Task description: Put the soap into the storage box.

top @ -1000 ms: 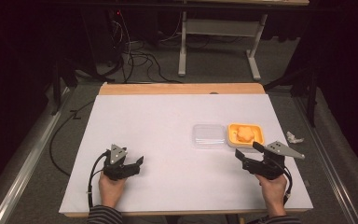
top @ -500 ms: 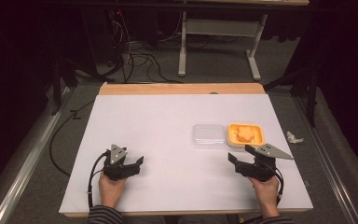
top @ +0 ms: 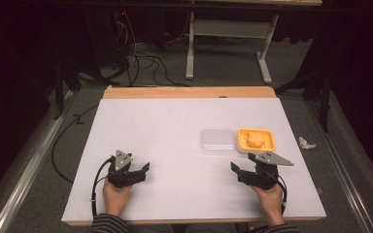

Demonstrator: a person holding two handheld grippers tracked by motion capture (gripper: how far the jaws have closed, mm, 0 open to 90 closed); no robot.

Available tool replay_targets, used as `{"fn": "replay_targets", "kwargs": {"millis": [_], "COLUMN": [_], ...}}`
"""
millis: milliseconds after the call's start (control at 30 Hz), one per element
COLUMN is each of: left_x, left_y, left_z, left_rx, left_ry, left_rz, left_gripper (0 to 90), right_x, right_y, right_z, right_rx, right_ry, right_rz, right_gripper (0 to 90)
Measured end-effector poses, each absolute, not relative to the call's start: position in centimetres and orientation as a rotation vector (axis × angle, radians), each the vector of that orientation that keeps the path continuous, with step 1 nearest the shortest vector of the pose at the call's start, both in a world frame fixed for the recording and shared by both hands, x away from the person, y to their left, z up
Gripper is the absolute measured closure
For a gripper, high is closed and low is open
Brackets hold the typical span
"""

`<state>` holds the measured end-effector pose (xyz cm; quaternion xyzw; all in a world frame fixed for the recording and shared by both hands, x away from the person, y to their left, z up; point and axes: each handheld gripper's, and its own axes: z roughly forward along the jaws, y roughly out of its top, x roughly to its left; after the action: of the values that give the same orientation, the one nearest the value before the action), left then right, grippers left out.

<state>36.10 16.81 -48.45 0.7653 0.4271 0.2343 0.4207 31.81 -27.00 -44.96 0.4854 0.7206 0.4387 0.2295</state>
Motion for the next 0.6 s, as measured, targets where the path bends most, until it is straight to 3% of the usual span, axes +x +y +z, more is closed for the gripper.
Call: {"fn": "replay_targets", "kwargs": {"millis": [600], "left_x": [36.1], "left_y": [16.8], "left_z": [-48.5], "left_rx": [1.916], "left_ry": [1.071], "left_rz": [0.581], "left_gripper": [22.6], "right_x": [32.6], "right_y": [-25.5], "right_z": [-46.4], "right_rx": [1.346], "right_ry": [2.056], "right_rz": [1.078], "right_gripper": [23.8]}}
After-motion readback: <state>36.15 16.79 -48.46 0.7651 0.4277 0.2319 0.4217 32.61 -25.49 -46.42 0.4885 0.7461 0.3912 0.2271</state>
